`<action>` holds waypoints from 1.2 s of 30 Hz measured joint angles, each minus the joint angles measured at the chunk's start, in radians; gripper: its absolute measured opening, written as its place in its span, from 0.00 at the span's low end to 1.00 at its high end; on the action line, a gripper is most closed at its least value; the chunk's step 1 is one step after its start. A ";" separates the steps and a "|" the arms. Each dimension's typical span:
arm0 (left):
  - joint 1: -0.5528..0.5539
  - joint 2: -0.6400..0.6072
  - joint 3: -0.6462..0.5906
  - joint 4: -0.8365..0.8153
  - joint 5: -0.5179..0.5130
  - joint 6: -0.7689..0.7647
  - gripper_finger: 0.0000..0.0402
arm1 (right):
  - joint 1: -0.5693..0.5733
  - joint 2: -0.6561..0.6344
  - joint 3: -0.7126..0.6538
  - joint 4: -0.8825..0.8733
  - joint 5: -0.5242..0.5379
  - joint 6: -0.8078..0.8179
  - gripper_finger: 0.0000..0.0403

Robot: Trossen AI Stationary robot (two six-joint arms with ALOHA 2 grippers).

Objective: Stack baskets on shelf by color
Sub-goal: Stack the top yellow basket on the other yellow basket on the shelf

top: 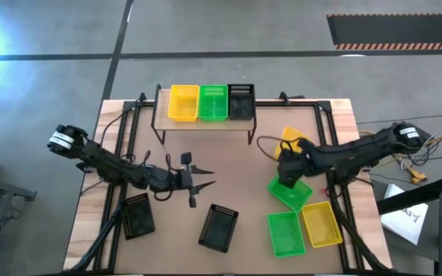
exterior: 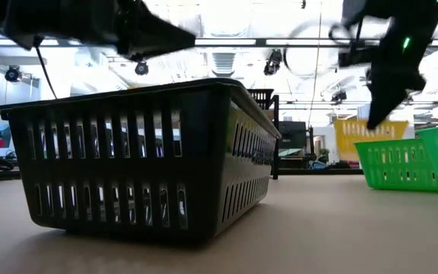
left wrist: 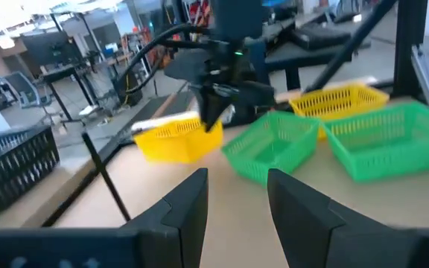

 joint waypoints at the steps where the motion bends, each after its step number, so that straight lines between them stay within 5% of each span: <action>1: 0.000 0.000 0.011 0.002 0.000 0.006 0.31 | 0.043 -0.007 0.020 0.000 0.001 -0.012 0.02; 8: -0.042 0.000 0.081 -0.003 0.001 0.137 0.31 | 0.332 0.008 0.158 0.057 0.001 -0.196 0.02; 14: -0.089 0.000 0.118 -0.006 0.001 0.186 0.31 | 0.417 0.064 0.144 0.395 -0.098 -0.610 0.02; 19: -0.143 -0.006 0.137 -0.024 -0.049 0.212 0.31 | 0.326 0.147 0.091 0.655 -0.124 -0.901 0.02; 24: -0.226 -0.060 0.156 -0.131 -0.322 0.205 0.31 | 0.147 0.258 0.097 0.789 -0.166 -1.043 0.02; 28: -0.287 -0.105 0.157 -0.198 -0.479 0.176 0.31 | 0.015 0.372 0.142 0.882 -0.349 -1.126 0.02; 36: -0.306 -0.181 0.154 -0.482 -0.520 -0.125 0.31 | -0.096 0.627 0.344 0.938 -0.401 -1.179 0.12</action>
